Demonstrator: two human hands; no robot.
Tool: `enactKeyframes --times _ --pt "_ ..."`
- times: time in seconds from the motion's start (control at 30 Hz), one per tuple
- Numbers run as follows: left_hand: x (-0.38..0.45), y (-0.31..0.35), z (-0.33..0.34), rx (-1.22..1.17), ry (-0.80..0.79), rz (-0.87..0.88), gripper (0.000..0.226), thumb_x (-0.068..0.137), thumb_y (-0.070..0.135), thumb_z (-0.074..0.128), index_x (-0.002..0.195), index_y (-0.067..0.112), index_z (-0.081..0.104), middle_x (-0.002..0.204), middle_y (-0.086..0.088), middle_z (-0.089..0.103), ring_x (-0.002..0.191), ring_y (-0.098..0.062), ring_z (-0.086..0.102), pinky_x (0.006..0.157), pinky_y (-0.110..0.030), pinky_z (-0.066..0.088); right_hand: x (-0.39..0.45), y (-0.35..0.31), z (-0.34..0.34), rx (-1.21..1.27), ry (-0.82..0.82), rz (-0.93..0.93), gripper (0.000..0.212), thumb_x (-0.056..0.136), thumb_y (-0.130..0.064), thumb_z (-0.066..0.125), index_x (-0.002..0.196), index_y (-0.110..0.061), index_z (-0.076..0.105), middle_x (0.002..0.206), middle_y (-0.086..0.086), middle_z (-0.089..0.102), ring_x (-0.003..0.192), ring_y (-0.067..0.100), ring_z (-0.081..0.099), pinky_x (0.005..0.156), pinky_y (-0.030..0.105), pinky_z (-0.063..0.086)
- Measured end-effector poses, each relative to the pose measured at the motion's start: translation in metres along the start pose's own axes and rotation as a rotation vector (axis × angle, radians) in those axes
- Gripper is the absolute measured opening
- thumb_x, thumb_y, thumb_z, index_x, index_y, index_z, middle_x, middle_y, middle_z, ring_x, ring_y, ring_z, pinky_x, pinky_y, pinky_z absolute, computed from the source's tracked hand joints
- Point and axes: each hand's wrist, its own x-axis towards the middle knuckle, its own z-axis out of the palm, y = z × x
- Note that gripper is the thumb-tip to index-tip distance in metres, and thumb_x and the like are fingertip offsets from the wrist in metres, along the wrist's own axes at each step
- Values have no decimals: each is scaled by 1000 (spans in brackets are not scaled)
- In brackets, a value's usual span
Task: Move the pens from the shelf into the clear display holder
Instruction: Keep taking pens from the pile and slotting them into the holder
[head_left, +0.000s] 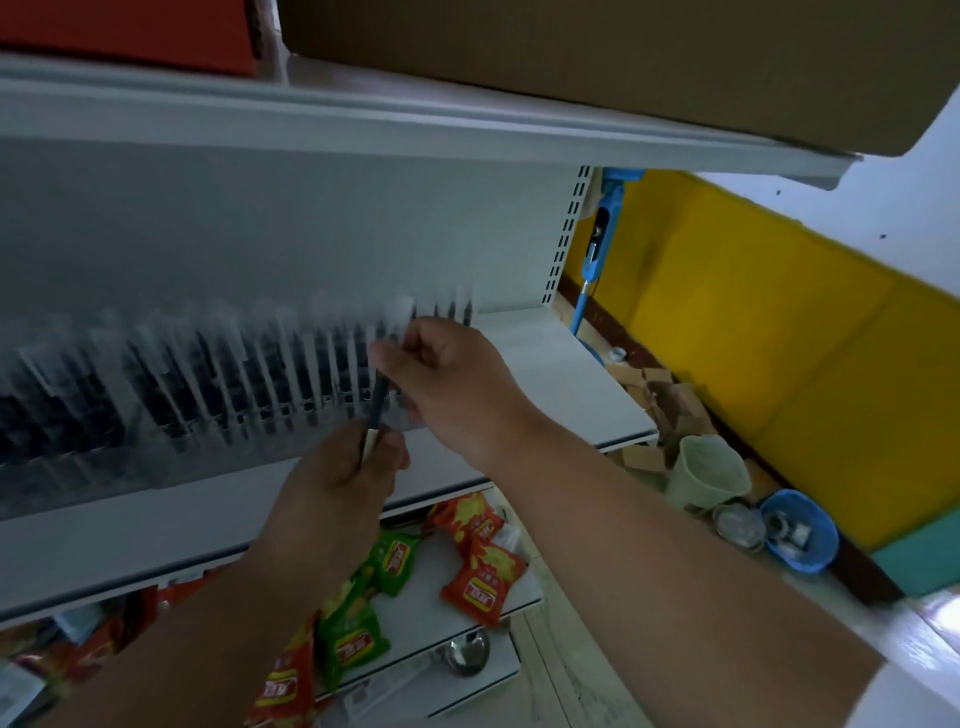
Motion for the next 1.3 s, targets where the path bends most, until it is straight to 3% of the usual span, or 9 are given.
enactKeyframes --times 0.03,0.13,0.2,0.27,0.33,0.53,0.7,1.17,1.3 --pt "0 2 1 25 -7 14 31 101 33 45 79 17 58 53 8 44 47 -6 38 51 -26 33 1 0 0 44 2 8 41 89 -40 65 71 -5 53 65 20 58 55 20 52 57 48 50" --pt "1 5 -5 249 29 143 26 101 33 44 84 18 55 61 6 46 52 -5 45 49 -16 35 3 -2 -11 219 73 47 26 94 -24 62 75 -6 60 63 13 61 54 19 56 52 33 42" --pt "2 3 -14 444 118 287 20 101 36 44 103 24 59 80 8 55 68 -2 52 60 -14 38 9 1 -24 200 209 24 23 96 -21 60 74 -14 60 66 10 67 56 19 62 53 33 44" --pt "7 -4 -21 619 195 415 32 99 36 43 120 19 60 104 2 58 93 -13 53 81 -27 44 17 6 -36 51 309 -39 21 95 -25 60 78 -12 61 68 6 69 59 15 67 57 43 53" --pt "11 -9 -23 733 240 508 38 94 34 44 120 13 62 112 -5 59 104 -24 52 91 -36 44 23 6 -43 -69 341 -81 23 96 -27 59 87 -7 63 68 2 68 63 9 68 64 50 57" --pt "21 -21 -22 926 191 390 52 91 38 41 135 13 55 130 -3 54 121 -25 45 104 -43 39 30 6 -32 -276 271 -144 19 95 -29 60 82 -16 63 70 -3 68 66 4 66 69 41 57" --pt "26 -30 -26 984 171 395 52 88 34 41 132 13 59 124 -2 58 112 -26 49 99 -46 44 35 10 -30 -378 275 -155 24 96 -33 57 81 -14 59 73 5 67 71 22 66 67 44 55" --pt "29 -36 -23 1000 258 457 50 83 27 44 127 11 63 117 -4 60 103 -27 50 94 -45 42 39 10 -30 -499 331 -203 28 98 -30 56 79 -9 55 73 6 66 70 23 62 64 41 53" --pt "30 -38 -23 996 278 479 50 82 27 45 127 12 63 117 -4 60 103 -27 50 94 -44 40 40 17 -28 -511 257 -161 32 98 -29 56 68 -23 46 73 5 65 71 22 64 64 35 52"
